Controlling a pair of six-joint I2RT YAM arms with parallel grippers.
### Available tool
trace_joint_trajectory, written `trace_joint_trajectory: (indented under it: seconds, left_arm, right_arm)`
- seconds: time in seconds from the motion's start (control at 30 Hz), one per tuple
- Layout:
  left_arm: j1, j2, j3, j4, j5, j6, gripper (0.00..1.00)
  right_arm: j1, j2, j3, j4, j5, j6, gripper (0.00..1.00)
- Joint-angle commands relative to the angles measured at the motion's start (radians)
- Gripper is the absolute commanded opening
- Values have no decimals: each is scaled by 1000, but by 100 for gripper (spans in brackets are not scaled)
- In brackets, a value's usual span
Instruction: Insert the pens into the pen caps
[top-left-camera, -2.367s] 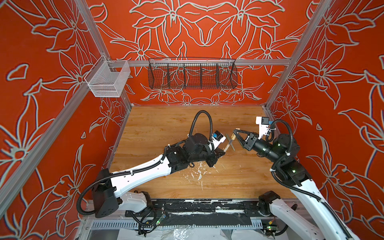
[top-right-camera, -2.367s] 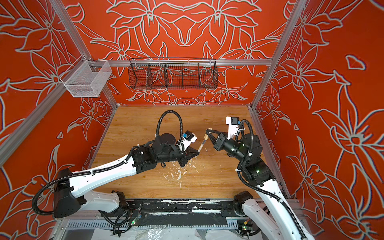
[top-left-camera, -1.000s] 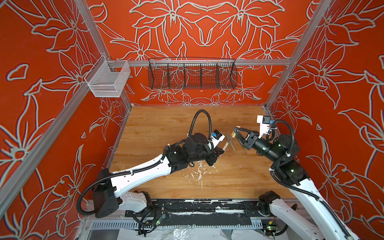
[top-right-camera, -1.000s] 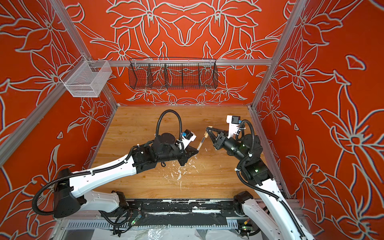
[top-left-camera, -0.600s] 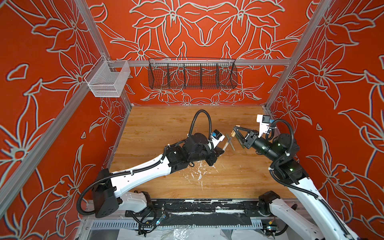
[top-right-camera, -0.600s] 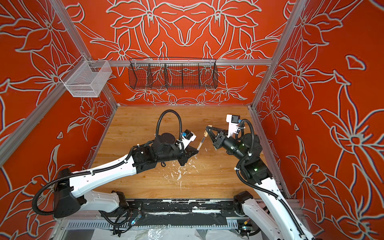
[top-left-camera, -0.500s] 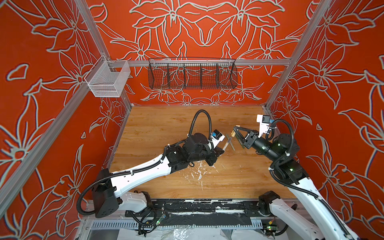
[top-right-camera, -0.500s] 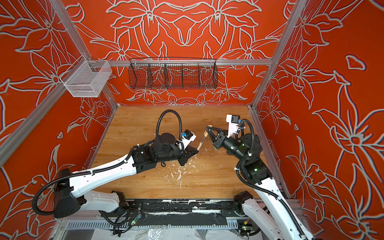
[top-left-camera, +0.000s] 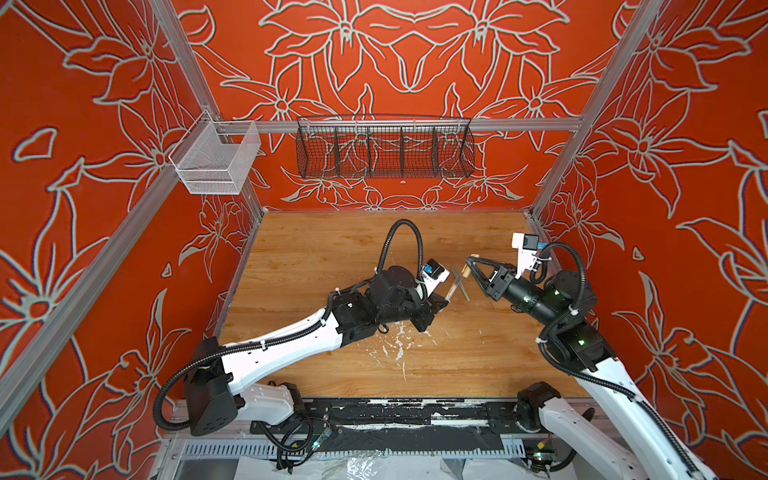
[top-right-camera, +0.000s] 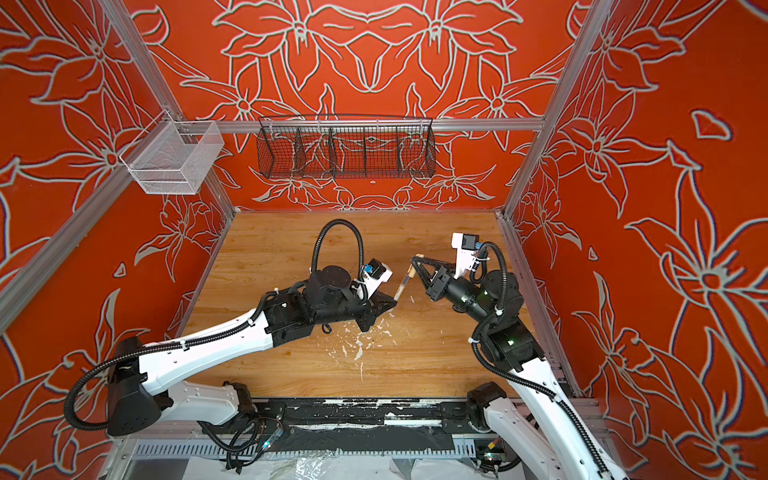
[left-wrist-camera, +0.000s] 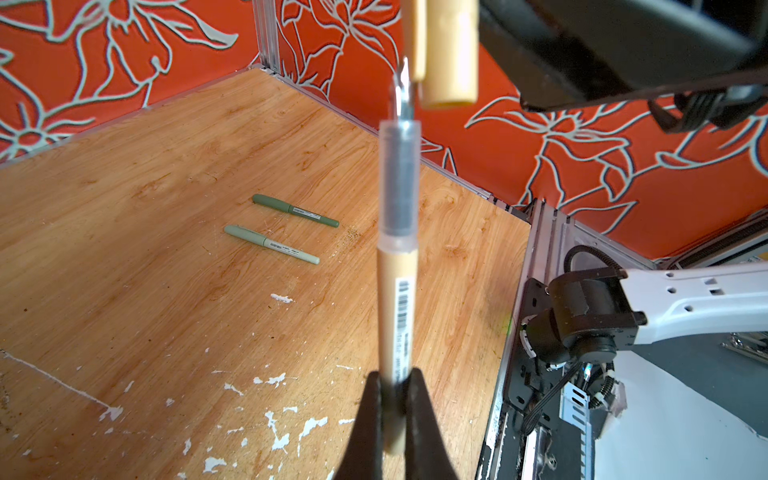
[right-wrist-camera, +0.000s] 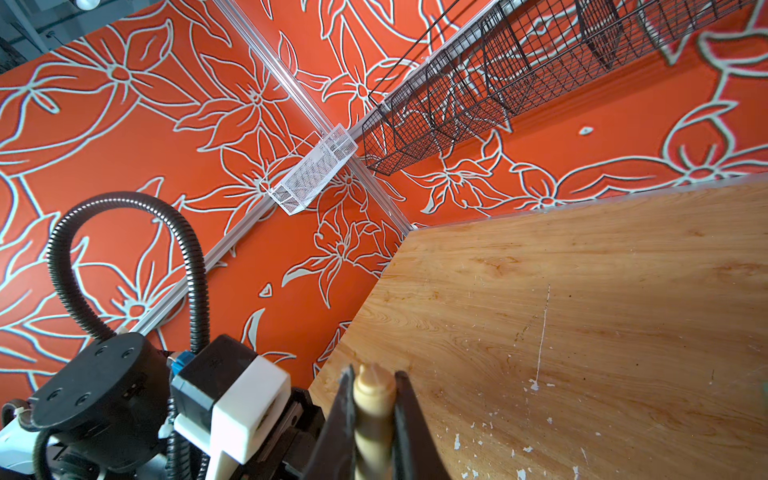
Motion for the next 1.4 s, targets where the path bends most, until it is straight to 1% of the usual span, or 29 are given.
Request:
trace_joint_trajectory:
  seconds: [0.0, 0.27, 0.57, 0.67, 0.8, 1.37]
  left_arm:
    - [3, -18, 24, 13, 13, 5, 0]
    - [3, -10, 27, 11, 19, 3, 0]
    - [3, -15, 21, 16, 18, 3, 0]
    - [3, -18, 18, 16, 13, 3, 0]
    - [3, -23, 16, 18, 10, 3, 0]
    - [3, -44, 0, 26, 8, 2, 0]
  right_arm:
    - [5, 3, -21, 54, -2, 18, 0]
    - [5, 8, 29, 47, 47, -21, 0]
    - [5, 54, 45, 84, 22, -12, 0]
    - [6, 53, 41, 78, 16, -12, 0]
    - [6, 35, 27, 53, 36, -23, 0]
    - [6, 38, -13, 55, 52, -21, 0]
